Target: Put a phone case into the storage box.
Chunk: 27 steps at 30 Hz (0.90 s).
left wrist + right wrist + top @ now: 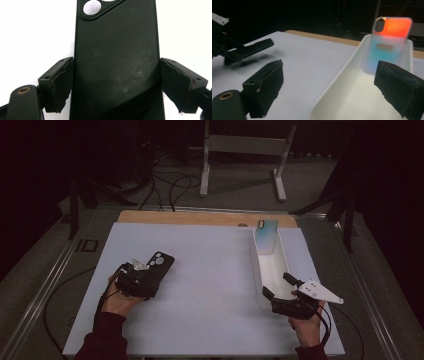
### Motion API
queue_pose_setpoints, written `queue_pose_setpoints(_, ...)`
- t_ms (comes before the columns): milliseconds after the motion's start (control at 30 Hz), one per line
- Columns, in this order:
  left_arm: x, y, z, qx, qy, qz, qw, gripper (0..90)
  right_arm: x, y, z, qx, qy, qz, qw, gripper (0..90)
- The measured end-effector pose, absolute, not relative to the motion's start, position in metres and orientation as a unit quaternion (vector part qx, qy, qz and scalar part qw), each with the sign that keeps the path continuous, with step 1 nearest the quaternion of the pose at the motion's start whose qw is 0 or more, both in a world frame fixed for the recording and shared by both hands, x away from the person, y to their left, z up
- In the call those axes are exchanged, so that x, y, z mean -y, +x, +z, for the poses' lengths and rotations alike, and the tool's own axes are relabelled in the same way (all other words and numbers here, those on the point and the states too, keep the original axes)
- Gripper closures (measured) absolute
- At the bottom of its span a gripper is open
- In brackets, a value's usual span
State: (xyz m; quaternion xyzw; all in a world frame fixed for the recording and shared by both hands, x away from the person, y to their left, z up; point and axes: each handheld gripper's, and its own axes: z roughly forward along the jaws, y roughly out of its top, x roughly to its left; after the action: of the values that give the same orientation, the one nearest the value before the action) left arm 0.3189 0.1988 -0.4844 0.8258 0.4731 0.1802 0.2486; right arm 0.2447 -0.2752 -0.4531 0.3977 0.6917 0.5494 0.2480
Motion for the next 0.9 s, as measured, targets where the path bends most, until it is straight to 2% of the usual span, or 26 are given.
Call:
queue_pose_setpoints(467,-0.18,0.308,-0.456,-0.432,0.822,0.218,0.3,16.0,0.269,0.249,-0.446,-0.702,0.406,0.534,0.24,8.6)
queue_pose_setpoints(900,-0.158,0.305,-0.447,-0.39,0.832,0.227,0.322,15.9,0.266,0.26,-0.437,-0.705,0.414,0.53,0.227,8.5)
